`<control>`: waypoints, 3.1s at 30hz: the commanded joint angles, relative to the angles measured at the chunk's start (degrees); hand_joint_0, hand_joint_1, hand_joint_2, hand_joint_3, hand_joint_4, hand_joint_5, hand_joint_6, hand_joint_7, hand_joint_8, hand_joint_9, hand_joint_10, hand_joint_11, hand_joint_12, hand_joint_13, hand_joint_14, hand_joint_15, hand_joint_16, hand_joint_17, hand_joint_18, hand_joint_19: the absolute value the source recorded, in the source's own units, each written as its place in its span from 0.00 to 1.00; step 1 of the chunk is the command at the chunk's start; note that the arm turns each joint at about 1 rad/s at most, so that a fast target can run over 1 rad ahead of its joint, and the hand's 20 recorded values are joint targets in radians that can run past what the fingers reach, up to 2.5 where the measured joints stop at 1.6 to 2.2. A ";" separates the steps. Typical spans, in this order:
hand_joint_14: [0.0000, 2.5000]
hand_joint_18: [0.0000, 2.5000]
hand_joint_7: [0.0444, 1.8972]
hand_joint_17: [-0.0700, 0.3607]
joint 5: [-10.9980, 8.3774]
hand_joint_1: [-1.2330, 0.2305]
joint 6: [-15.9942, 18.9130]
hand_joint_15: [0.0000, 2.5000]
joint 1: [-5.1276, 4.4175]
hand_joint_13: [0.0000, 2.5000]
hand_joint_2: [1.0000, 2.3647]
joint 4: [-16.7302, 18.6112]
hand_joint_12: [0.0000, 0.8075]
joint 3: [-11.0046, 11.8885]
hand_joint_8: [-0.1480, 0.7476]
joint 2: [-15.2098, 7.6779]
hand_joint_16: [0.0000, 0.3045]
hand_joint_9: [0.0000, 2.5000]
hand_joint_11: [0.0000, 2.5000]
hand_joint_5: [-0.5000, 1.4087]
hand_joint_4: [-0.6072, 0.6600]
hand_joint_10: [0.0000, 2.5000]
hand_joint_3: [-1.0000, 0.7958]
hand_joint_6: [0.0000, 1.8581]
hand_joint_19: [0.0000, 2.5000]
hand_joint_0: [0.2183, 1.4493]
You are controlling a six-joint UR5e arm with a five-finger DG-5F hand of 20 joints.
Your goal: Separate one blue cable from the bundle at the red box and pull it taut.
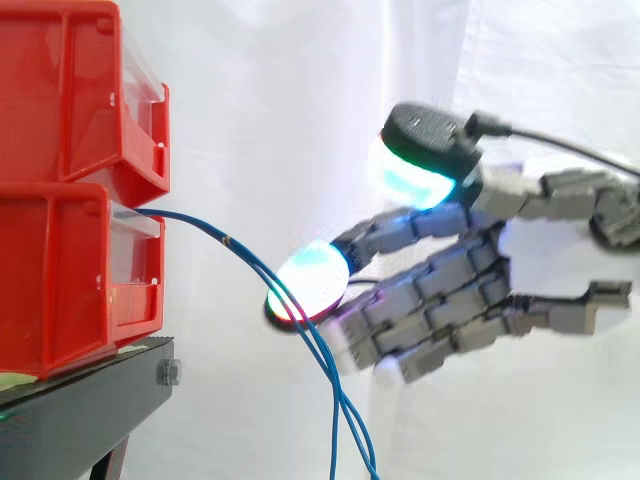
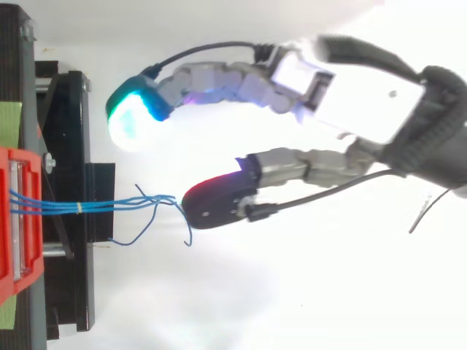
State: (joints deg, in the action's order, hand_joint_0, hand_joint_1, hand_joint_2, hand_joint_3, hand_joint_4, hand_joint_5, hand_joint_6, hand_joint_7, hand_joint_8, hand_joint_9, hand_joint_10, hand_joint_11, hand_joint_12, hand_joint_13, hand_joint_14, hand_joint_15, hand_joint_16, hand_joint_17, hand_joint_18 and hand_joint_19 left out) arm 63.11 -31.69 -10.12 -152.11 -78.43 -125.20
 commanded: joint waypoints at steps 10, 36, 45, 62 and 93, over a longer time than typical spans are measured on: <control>0.00 0.18 0.38 0.49 1.75 0.50 3.04 0.09 -0.16 0.20 0.00 1.37 0.52 3.10 0.55 -3.74 0.21 0.19 0.11 0.14 0.69 0.00 0.28 0.27 0.16 0.16; 0.00 0.19 0.46 0.43 6.24 0.42 9.19 0.10 -0.42 0.22 0.00 6.56 0.47 3.19 0.51 -6.37 0.17 0.20 0.12 0.16 0.70 0.00 0.28 0.27 0.18 0.26; 0.00 0.20 0.48 0.42 7.47 0.39 12.53 0.11 -0.07 0.22 0.00 7.44 0.46 3.37 0.51 -6.64 0.16 0.20 0.13 0.16 0.71 0.00 0.29 0.27 0.18 0.29; 0.00 0.20 0.53 0.42 9.22 0.39 15.87 0.12 0.63 0.23 0.01 9.72 0.45 3.46 0.50 -7.52 0.16 0.21 0.13 0.17 0.70 0.00 0.33 0.27 0.18 0.32; 0.01 0.23 0.64 0.43 14.94 0.54 18.16 0.13 2.74 0.26 0.00 5.59 0.47 8.99 0.54 -10.33 0.17 0.27 0.18 0.20 0.68 0.00 0.28 0.27 0.18 0.30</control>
State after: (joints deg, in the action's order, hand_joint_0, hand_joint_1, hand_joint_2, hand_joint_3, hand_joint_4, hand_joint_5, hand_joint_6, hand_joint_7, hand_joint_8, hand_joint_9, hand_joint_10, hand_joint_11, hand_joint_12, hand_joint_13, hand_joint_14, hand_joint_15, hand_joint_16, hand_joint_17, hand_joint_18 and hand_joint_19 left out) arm 77.45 -13.70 -7.51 -145.86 -69.60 -135.43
